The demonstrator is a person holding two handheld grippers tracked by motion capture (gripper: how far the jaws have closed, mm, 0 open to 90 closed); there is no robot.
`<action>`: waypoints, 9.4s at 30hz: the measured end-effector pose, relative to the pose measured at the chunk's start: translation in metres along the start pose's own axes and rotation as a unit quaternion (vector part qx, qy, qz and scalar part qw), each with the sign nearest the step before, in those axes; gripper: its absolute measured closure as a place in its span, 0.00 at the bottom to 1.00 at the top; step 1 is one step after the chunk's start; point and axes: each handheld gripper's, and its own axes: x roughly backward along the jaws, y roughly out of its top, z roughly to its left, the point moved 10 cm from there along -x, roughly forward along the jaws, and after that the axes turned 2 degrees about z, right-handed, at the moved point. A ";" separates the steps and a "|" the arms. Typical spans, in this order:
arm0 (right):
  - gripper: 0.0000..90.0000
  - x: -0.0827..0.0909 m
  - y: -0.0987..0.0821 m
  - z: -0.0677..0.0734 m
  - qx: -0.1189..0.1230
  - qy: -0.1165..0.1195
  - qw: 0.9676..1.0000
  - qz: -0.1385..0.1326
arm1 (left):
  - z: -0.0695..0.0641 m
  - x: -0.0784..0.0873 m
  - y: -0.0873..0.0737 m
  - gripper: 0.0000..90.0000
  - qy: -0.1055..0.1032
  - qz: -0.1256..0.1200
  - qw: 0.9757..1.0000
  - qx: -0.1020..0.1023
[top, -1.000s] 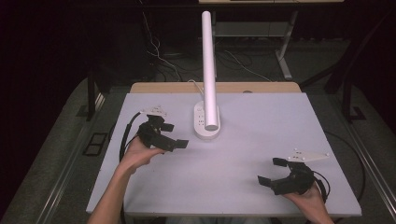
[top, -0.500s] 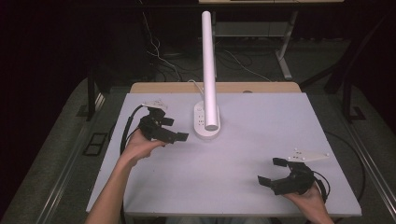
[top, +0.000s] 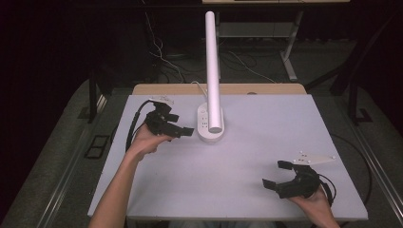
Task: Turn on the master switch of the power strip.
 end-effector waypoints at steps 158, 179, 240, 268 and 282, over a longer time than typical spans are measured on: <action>0.00 0.005 -0.005 -0.008 -0.003 -0.002 1.000 0.005 | 0.096 -0.131 0.034 1.00 0.062 -0.052 0.984 0.161; 0.00 0.007 -0.005 -0.008 -0.003 -0.001 1.000 0.004 | 0.098 -0.132 0.033 1.00 0.051 -0.060 0.981 0.175; 0.00 0.008 -0.006 -0.006 0.000 0.006 1.000 0.003 | 0.086 -0.072 0.047 1.00 0.052 -0.107 0.983 0.140; 0.00 0.008 -0.005 -0.005 0.001 0.009 1.000 0.002 | 0.038 -0.009 0.003 0.00 0.032 -0.119 0.987 0.106; 0.00 0.008 -0.004 -0.004 0.003 0.008 1.000 -0.001 | 0.002 0.019 -0.020 0.00 0.034 -0.137 0.987 0.072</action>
